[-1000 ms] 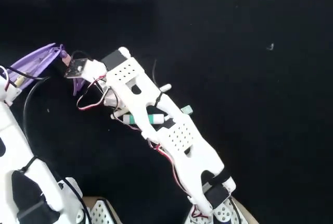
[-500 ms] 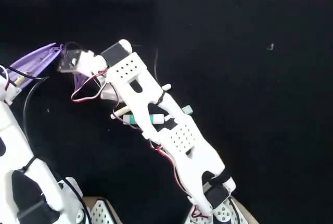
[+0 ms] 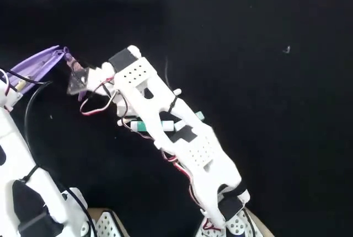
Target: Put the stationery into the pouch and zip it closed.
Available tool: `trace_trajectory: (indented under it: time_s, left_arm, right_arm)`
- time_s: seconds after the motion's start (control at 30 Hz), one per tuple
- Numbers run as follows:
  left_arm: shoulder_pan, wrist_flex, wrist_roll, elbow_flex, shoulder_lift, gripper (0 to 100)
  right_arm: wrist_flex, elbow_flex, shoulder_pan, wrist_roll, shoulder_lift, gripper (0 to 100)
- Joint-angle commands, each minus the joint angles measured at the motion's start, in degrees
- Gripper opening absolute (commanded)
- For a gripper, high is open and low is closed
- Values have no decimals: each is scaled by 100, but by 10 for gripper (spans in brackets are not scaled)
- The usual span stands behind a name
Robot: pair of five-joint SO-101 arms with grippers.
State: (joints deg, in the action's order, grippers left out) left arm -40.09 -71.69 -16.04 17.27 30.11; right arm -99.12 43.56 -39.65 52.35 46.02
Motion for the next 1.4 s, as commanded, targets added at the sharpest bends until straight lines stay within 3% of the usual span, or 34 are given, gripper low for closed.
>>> trace_trajectory:
  time_s: [0.0, 0.13, 0.67, 0.93, 1.13, 1.37]
  left_arm:
    - [48, 167, 35, -198, 62, 29]
    - [48, 167, 35, -198, 62, 29]
    - [48, 167, 53, -198, 62, 29]
    - [48, 158, 53, -198, 62, 29]
    - [48, 132, 44, -198, 62, 29]
    - [101, 141, 26, -215, 62, 29]
  right_arm:
    - [422, -989, 9, 554, -488, 211]
    - [1398, -1552, 229, 571, -514, 209]
    - [2514, -1657, 536, 571, -435, 208]
    - [2374, -980, 545, 571, 330, 194]
    - [1609, 22, 545, 554, 690, 8]
    - [668, 1455, 862, 334, 699, 25]
